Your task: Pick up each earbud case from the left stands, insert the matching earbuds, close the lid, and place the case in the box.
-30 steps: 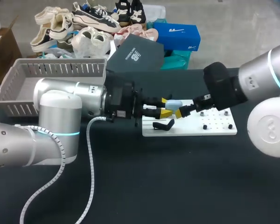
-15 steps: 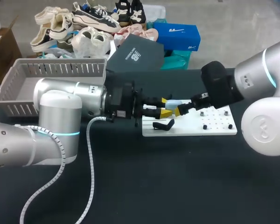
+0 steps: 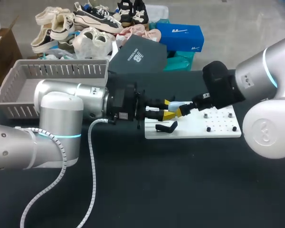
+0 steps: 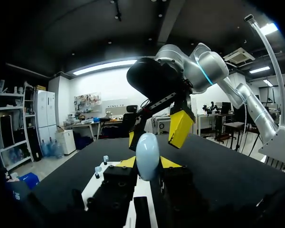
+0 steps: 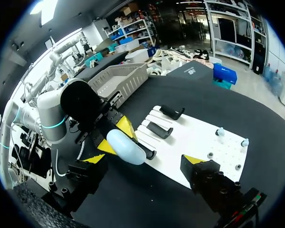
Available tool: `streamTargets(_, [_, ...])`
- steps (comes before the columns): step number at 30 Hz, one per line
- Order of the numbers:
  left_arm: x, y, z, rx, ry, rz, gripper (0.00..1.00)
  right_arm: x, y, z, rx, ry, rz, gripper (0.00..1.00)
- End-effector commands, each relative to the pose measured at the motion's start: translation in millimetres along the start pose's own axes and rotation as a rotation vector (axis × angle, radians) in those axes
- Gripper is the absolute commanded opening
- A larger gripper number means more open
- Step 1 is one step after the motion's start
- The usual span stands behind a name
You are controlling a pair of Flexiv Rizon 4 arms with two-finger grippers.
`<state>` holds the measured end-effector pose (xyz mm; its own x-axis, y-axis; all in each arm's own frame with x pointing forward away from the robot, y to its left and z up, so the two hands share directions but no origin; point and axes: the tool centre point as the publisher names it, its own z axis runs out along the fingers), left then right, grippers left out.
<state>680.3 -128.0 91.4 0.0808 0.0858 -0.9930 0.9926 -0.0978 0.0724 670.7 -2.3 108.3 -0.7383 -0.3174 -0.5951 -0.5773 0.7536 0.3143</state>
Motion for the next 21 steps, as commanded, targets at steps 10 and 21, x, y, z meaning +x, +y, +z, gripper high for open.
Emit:
streamTargets(10, [0.8, -0.1, 0.1, -0.002, -0.002, 0.001, 0.00, -1.8, -5.3, 0.2, 0.028, 0.002, 0.020, 1.00])
streamTargets(21, [0.8, -0.1, 0.1, -0.002, -0.002, 0.001, 0.00, -2.8, -6.6, 1.6, 0.031, 0.009, 0.023, 1.00])
